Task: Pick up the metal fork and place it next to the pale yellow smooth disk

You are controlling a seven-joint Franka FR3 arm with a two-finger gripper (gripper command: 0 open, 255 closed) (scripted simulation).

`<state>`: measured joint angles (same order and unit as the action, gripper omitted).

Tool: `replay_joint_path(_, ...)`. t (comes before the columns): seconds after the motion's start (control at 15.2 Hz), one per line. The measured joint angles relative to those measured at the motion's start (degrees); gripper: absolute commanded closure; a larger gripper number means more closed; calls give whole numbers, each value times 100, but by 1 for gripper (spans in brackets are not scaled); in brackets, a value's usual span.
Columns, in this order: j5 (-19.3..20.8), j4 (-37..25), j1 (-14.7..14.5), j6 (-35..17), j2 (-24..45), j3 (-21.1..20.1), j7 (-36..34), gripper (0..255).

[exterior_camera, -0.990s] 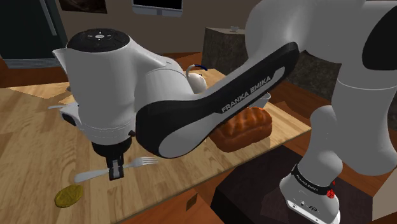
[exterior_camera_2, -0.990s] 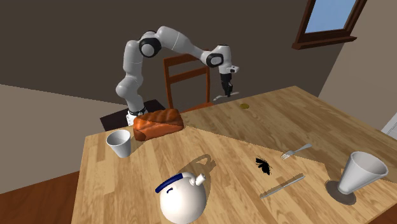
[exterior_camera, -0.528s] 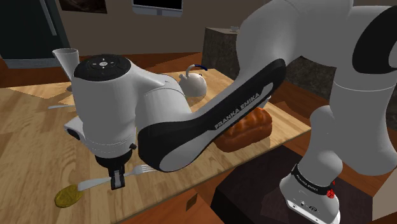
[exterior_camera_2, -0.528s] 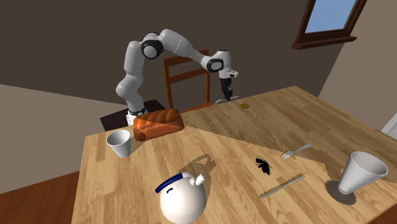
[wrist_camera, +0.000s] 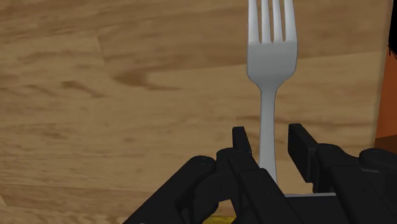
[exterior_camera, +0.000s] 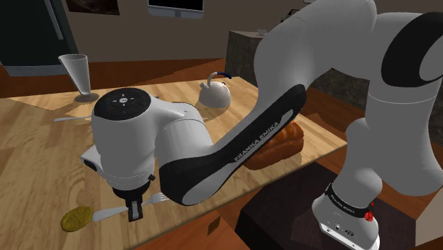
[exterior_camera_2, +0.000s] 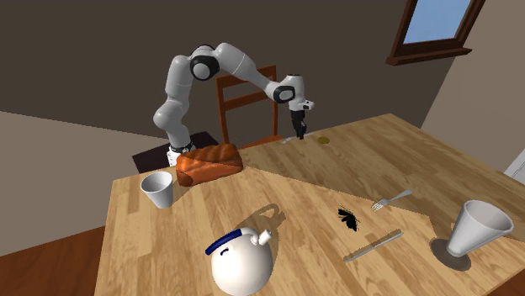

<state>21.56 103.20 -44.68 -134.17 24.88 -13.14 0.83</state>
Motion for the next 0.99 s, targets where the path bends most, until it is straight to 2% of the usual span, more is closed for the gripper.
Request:
replay_joint_path(0.33,11,6,-5,-24,17,5,-13,255)
replay_joint_path(0.4,12,7,-5,-24,17,5,-14,0)
replay_joint_path(0.79,12,6,-5,-25,16,5,-14,0)
replay_joint_path(0.99,-110,-38,13,251,-231,-64,76,0)
